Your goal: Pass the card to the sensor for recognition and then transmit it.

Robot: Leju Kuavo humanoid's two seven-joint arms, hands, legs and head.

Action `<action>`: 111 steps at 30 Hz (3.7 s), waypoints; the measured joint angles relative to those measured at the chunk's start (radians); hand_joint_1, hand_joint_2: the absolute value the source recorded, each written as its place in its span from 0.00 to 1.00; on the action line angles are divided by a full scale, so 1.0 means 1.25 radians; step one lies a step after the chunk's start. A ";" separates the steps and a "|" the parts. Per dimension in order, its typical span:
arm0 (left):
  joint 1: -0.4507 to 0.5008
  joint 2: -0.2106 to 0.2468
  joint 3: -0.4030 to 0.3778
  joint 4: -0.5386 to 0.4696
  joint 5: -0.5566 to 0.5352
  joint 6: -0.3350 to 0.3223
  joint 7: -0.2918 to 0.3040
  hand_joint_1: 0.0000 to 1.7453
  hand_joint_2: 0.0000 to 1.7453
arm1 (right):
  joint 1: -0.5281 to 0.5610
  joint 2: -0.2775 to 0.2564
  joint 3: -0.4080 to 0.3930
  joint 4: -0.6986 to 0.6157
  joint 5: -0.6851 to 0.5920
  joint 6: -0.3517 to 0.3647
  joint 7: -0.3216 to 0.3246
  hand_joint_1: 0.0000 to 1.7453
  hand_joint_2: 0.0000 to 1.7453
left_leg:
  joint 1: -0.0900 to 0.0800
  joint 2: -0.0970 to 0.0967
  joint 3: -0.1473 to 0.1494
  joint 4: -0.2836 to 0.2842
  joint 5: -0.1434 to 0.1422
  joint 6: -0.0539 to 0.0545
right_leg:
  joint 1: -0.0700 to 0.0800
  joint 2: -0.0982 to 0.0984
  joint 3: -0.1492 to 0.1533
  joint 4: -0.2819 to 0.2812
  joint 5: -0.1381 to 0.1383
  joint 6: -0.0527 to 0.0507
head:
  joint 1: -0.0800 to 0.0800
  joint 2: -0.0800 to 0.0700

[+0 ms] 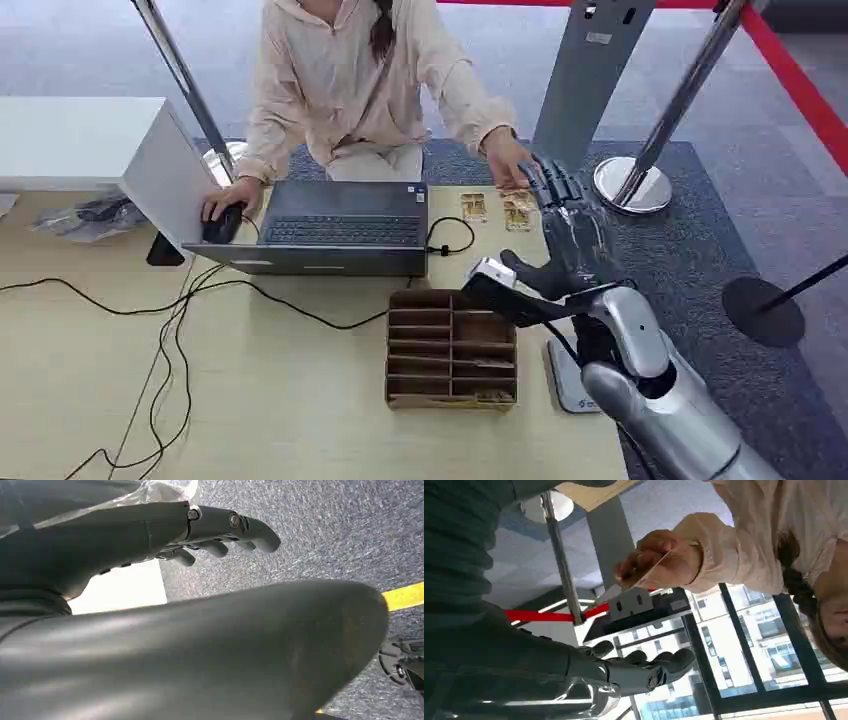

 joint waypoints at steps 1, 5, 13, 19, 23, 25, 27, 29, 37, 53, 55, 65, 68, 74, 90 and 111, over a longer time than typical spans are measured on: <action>0.000 0.000 -0.001 0.000 0.000 0.000 0.000 0.00 0.00 | 0.000 0.000 0.001 0.007 0.002 -0.002 0.000 0.00 1.00 | 0.000 0.000 0.000 0.000 0.000 0.000 | 0.000 0.000 0.000 0.000 0.000 0.000 | 0.000 0.000; 0.000 0.000 -0.004 0.000 0.000 -0.001 0.000 0.00 0.00 | -0.002 0.000 0.001 0.032 0.023 -0.024 0.004 0.00 1.00 | 0.000 0.000 0.000 0.000 0.000 0.000 | 0.000 0.000 0.000 0.000 0.000 0.000 | 0.000 0.000; 0.000 0.000 -0.005 0.000 0.000 -0.002 -0.003 0.00 0.00 | -0.007 0.006 -0.002 0.064 0.077 -0.092 0.021 1.00 1.00 | 0.000 0.000 0.000 0.000 0.000 0.000 | 0.000 0.000 0.000 0.000 0.000 0.000 | 0.000 0.000; 0.000 0.000 -0.012 0.000 0.000 -0.002 -0.003 0.00 0.00 | -0.007 0.008 -0.006 0.076 0.107 -0.124 0.026 1.00 1.00 | 0.000 0.000 0.000 0.000 0.000 0.000 | 0.000 0.000 0.000 0.000 0.000 0.000 | 0.000 0.000; 0.000 0.000 -0.018 0.000 0.000 -0.002 -0.003 0.00 0.00 | -0.007 0.012 -0.008 0.083 0.114 -0.127 0.027 1.00 1.00 | 0.000 0.000 0.000 0.000 0.000 0.000 | 0.000 0.000 0.000 0.000 0.000 0.000 | 0.000 0.000; 0.000 0.000 -0.018 0.000 0.000 -0.002 -0.003 0.00 0.00 | -0.008 0.013 -0.009 0.085 0.119 -0.131 0.027 1.00 1.00 | 0.000 0.000 0.000 0.000 0.000 0.000 | 0.000 0.000 0.000 0.000 0.000 0.000 | 0.000 0.000; 0.000 0.000 -0.019 0.000 0.000 -0.002 -0.003 0.00 0.00 | -0.008 0.015 -0.010 0.087 0.122 -0.133 0.028 1.00 1.00 | 0.000 0.000 0.000 0.000 0.000 0.000 | 0.000 0.000 0.000 0.000 0.000 0.000 | 0.000 0.000; 0.000 0.000 -0.020 0.000 0.000 -0.002 -0.004 0.00 0.00 | -0.007 0.016 -0.013 0.087 0.125 -0.133 0.028 1.00 1.00 | 0.000 0.000 0.000 0.000 0.000 0.000 | 0.000 0.000 0.000 0.000 0.000 0.000 | 0.000 0.000; 0.000 0.002 -0.023 0.000 0.000 -0.001 -0.005 0.00 0.00 | -0.004 0.017 -0.019 0.087 0.123 -0.132 0.031 1.00 1.00 | 0.000 0.000 0.000 0.000 0.000 0.000 | 0.000 0.000 0.000 0.000 0.000 0.000 | 0.000 0.000; 0.000 0.002 -0.024 0.001 0.007 0.000 -0.005 0.00 0.00 | -0.003 0.024 -0.026 0.059 0.116 -0.123 0.032 1.00 1.00 | 0.000 0.000 0.000 0.000 0.000 0.000 | 0.000 0.000 0.000 0.000 0.000 0.000 | 0.000 0.000; 0.001 0.003 -0.024 0.001 0.010 0.002 -0.005 0.00 0.00 | -0.004 0.023 -0.031 0.029 0.106 -0.113 0.038 1.00 1.00 | 0.000 0.000 0.000 0.000 0.000 0.000 | 0.000 0.000 0.000 0.000 0.000 0.000 | 0.000 0.000; 0.001 0.005 -0.024 0.002 0.031 0.004 0.000 0.00 0.00 | -0.003 0.013 -0.038 -0.130 0.043 -0.005 0.041 1.00 1.00 | 0.000 0.000 0.000 0.000 0.000 0.000 | 0.000 0.000 0.000 0.000 0.000 0.000 | 0.000 0.000; 0.001 0.005 -0.024 0.003 0.035 0.005 0.001 0.00 0.00 | 0.004 0.012 -0.032 -0.162 0.042 0.002 0.041 1.00 1.00 | 0.000 0.000 0.000 0.000 0.000 0.000 | 0.000 0.000 0.000 0.000 0.000 0.000 | 0.001 0.000; 0.001 0.005 -0.024 0.004 0.042 0.011 0.004 0.00 0.00 | 0.037 0.009 -0.027 -0.222 0.031 0.000 0.042 1.00 1.00 | 0.000 0.000 0.000 0.000 0.000 0.000 | 0.000 0.000 0.000 0.000 0.000 0.000 | 0.000 0.000; 0.001 0.005 -0.023 0.004 0.044 0.014 0.008 0.00 0.00 | 0.125 -0.041 -0.077 -0.244 0.092 -0.032 0.068 1.00 1.00 | 0.000 0.000 0.001 0.000 0.000 0.000 | 0.000 0.000 0.000 0.000 0.000 0.000 | 0.000 0.000; 0.002 0.005 -0.021 0.004 0.056 0.028 0.018 0.00 0.00 | 0.282 -0.101 -0.184 -0.111 0.066 -0.112 0.072 1.00 1.00 | 0.000 0.000 0.001 0.000 0.000 0.000 | 0.000 0.000 0.000 0.000 0.000 0.000 | 0.000 0.000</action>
